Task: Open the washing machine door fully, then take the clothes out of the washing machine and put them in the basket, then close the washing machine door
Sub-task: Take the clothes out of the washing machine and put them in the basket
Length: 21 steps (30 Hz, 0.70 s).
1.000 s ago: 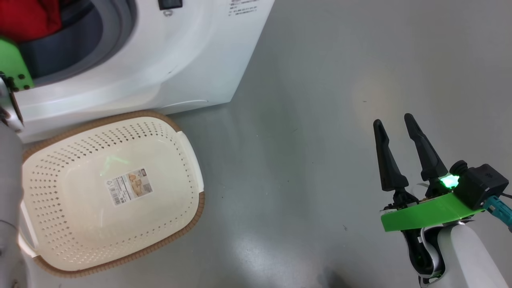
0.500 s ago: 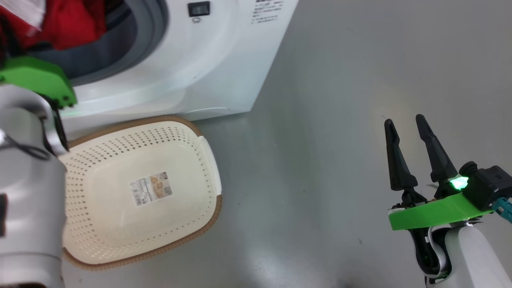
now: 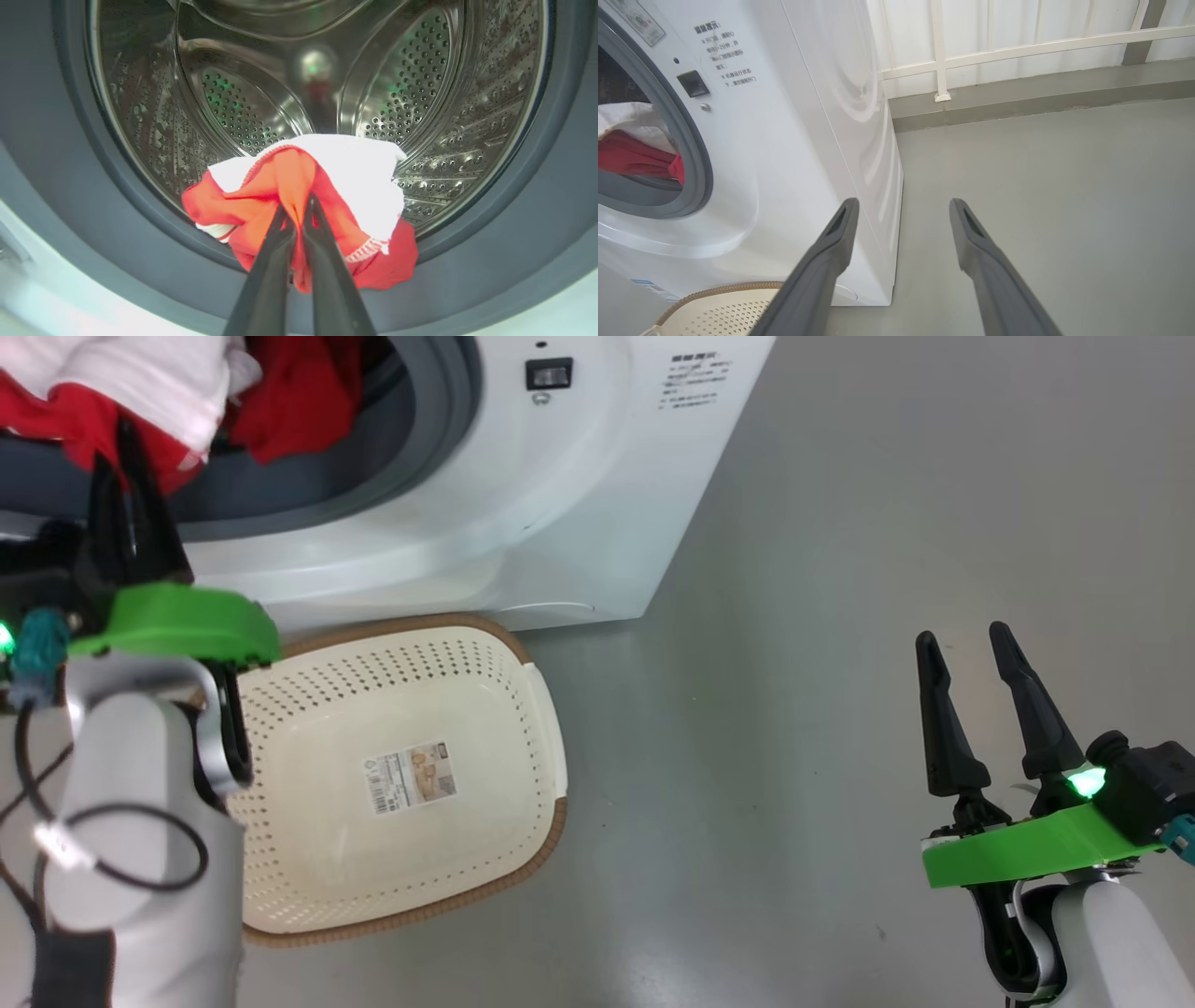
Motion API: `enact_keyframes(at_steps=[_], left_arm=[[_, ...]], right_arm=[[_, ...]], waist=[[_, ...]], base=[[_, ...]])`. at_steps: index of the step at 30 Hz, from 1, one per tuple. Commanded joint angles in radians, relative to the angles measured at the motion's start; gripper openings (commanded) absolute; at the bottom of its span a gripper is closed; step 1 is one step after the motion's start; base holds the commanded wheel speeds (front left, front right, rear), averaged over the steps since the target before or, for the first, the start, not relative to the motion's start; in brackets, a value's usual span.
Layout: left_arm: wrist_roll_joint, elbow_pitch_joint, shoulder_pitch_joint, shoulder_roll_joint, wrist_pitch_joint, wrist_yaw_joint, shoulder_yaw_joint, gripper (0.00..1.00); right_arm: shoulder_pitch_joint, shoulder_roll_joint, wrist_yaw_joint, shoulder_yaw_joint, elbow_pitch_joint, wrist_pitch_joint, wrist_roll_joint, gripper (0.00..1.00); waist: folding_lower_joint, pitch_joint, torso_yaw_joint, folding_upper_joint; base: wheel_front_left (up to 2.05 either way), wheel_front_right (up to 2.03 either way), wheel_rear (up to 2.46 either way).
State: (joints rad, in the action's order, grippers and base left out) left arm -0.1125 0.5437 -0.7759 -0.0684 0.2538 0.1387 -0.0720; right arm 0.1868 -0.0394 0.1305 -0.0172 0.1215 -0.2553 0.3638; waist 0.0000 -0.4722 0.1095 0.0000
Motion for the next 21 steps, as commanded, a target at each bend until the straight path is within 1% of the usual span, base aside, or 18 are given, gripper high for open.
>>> enact_keyframes(at_steps=[1,2,8,13,15,18,21], left_arm=[[0.018,-0.073,0.044,-0.022,0.008,-0.008,-0.031,0.00],[0.018,-0.073,0.044,-0.022,0.008,-0.008,-0.031,0.00],[0.038,-0.248,0.138,0.004,0.008,-0.029,-0.023,0.00],[0.038,-0.359,0.197,0.015,0.008,-0.033,-0.008,0.00],[0.028,-0.429,0.230,0.017,0.008,-0.038,0.003,0.00],[0.014,-0.504,0.270,0.018,0.008,-0.029,0.020,0.00],[0.003,-0.576,0.311,0.018,0.008,-0.010,0.044,0.00]], right_arm=[[-0.017,-0.011,0.000,0.019,-0.028,-0.006,-0.010,1.00],[-0.017,-0.011,0.000,0.019,-0.028,-0.006,-0.010,1.00],[-0.025,-0.011,0.000,0.008,-0.032,-0.006,-0.018,1.00],[-0.027,-0.013,0.000,0.003,-0.034,-0.006,-0.021,1.00],[-0.028,-0.015,0.000,0.006,-0.035,-0.006,-0.021,1.00],[-0.028,-0.016,0.000,0.009,-0.034,-0.006,-0.020,1.00],[-0.030,-0.016,0.000,0.009,-0.035,-0.006,-0.019,1.00]], waist=[[0.0000,0.010,-0.012,0.0000],[0.0000,0.010,-0.012,0.0000],[0.0000,0.016,-0.032,0.0000],[0.0000,0.019,-0.045,0.0000],[0.0000,0.021,-0.046,0.0000],[0.0000,0.023,-0.044,0.0000],[0.0000,0.025,-0.043,0.0000]], base=[[0.00,0.00,0.00],[0.00,0.00,0.00],[0.00,0.00,0.00],[0.00,0.00,0.00],[0.00,0.00,0.00],[0.00,0.00,0.00],[0.00,0.00,0.00]])
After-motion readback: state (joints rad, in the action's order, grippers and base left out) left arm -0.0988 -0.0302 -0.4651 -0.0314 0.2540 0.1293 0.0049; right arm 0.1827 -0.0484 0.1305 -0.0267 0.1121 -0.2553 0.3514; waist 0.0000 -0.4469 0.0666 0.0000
